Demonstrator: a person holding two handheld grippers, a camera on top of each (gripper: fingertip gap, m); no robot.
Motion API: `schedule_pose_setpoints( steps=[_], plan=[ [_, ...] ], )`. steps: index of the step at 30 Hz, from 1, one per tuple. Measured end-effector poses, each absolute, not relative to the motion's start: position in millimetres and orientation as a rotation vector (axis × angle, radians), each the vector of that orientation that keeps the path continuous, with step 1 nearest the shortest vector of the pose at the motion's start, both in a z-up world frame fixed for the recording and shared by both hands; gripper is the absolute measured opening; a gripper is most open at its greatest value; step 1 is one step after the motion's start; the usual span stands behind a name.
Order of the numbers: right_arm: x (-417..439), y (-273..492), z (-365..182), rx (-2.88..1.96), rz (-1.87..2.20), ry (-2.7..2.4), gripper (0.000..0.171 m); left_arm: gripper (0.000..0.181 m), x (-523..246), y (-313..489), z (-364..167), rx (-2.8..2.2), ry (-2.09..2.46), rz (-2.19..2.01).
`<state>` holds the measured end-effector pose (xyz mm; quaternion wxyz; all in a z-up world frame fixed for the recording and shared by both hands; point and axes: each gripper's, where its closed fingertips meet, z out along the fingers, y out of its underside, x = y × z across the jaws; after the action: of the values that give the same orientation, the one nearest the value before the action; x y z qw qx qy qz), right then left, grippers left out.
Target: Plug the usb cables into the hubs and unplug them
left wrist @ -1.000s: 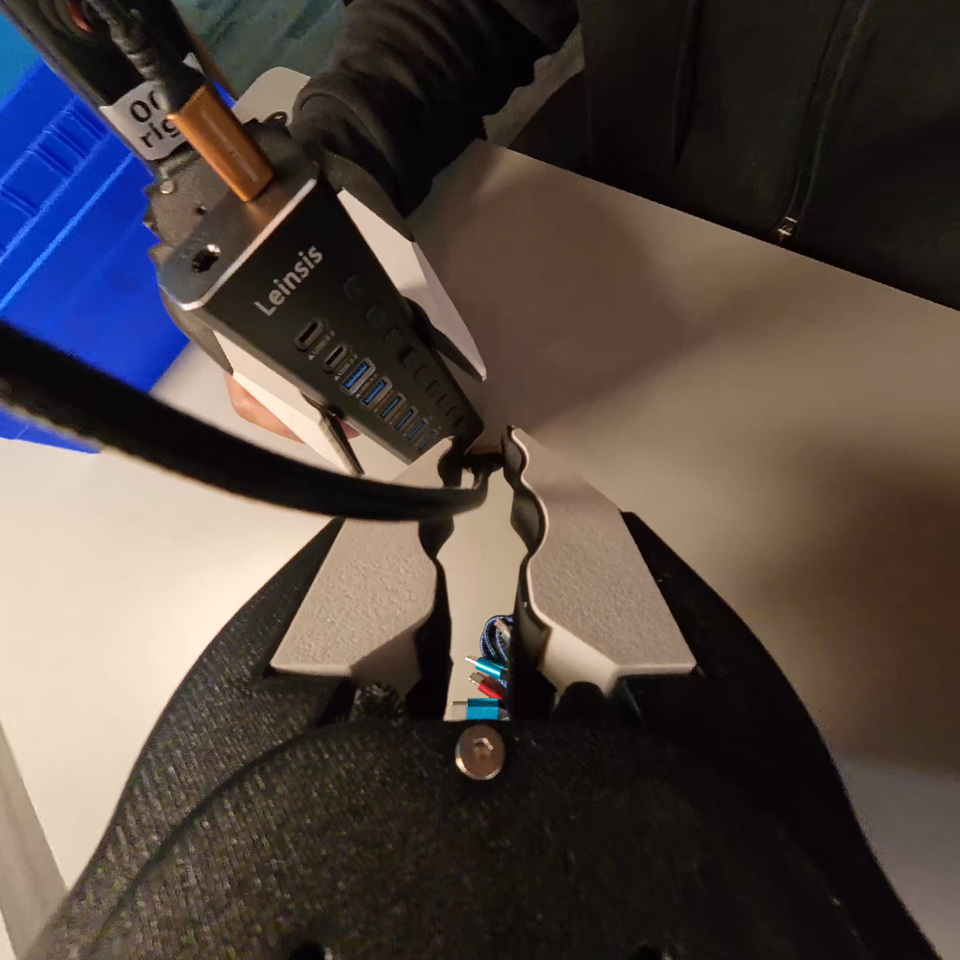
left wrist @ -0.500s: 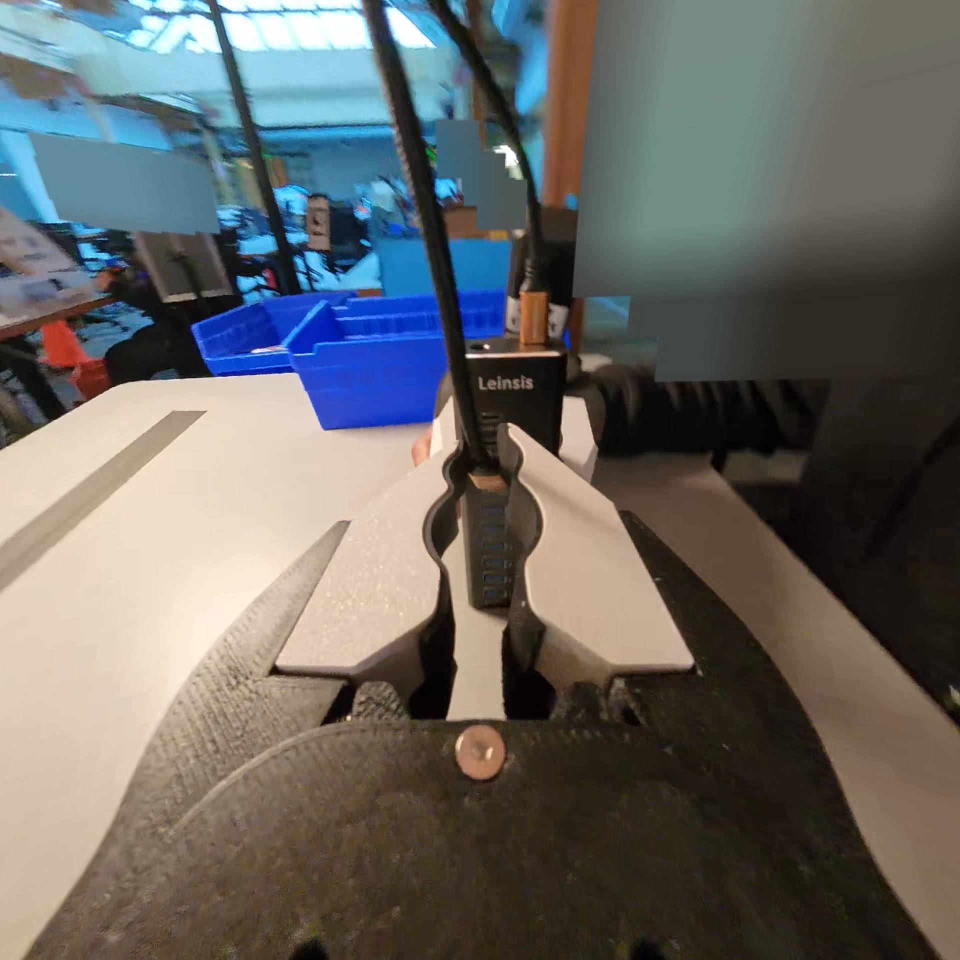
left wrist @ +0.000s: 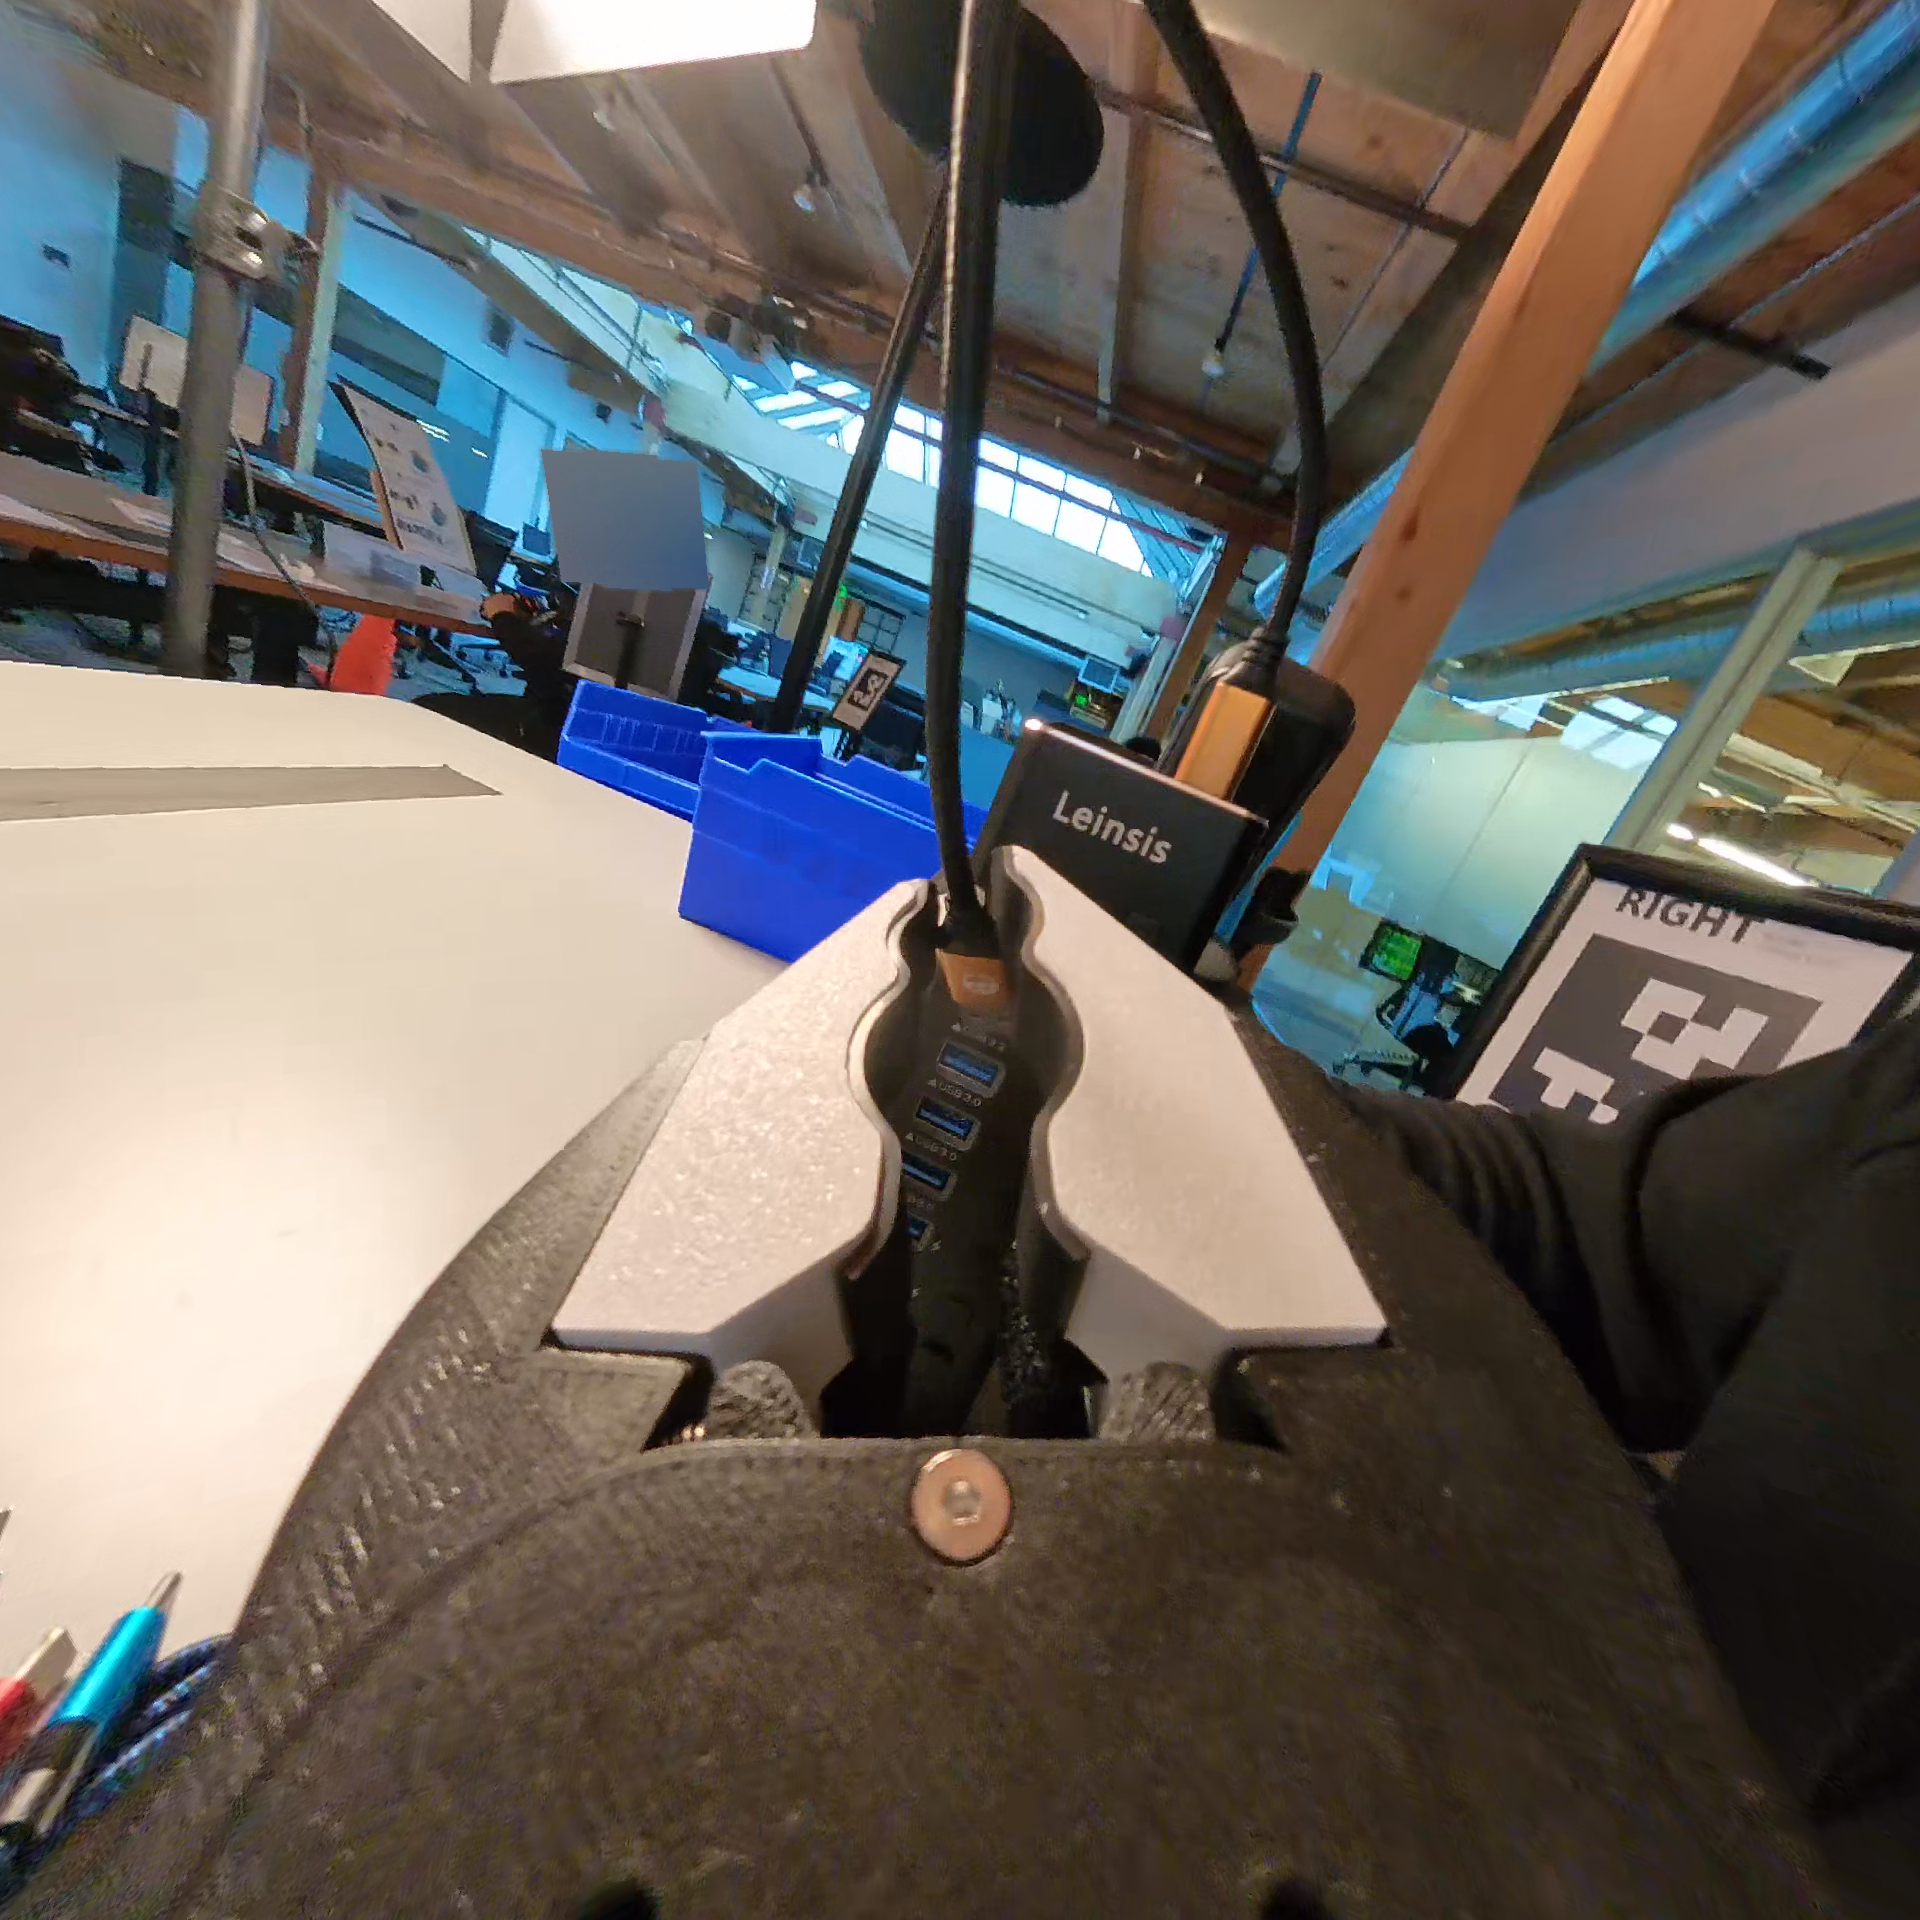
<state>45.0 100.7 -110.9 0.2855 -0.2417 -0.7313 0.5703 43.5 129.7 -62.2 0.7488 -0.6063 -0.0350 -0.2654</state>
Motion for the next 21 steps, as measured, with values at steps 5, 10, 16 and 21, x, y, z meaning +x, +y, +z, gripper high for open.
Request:
schedule_pose_setpoints(
  steps=[5, 10, 16, 21],
  plan=[
    [45, 101, -111, -0.647, 1.526, -1.955, 0.063, 0.014, 48, 127, -62, -1.323, -0.046, -0.592],
    [43, 102, -110, -0.653, 1.52, -1.955, 0.062, 0.014, 45, 128, -65, -1.373, -0.041, -0.562],
    [42, 102, -111, -0.656, 1.528, -1.954, 0.062, 0.013, 31, 125, -48, -1.238, -0.169, -0.574],
    [40, 103, -110, -0.685, 1.541, -1.949, 0.061, 0.012, 38, 130, -49, -1.158, -0.249, -0.679]
  ],
)
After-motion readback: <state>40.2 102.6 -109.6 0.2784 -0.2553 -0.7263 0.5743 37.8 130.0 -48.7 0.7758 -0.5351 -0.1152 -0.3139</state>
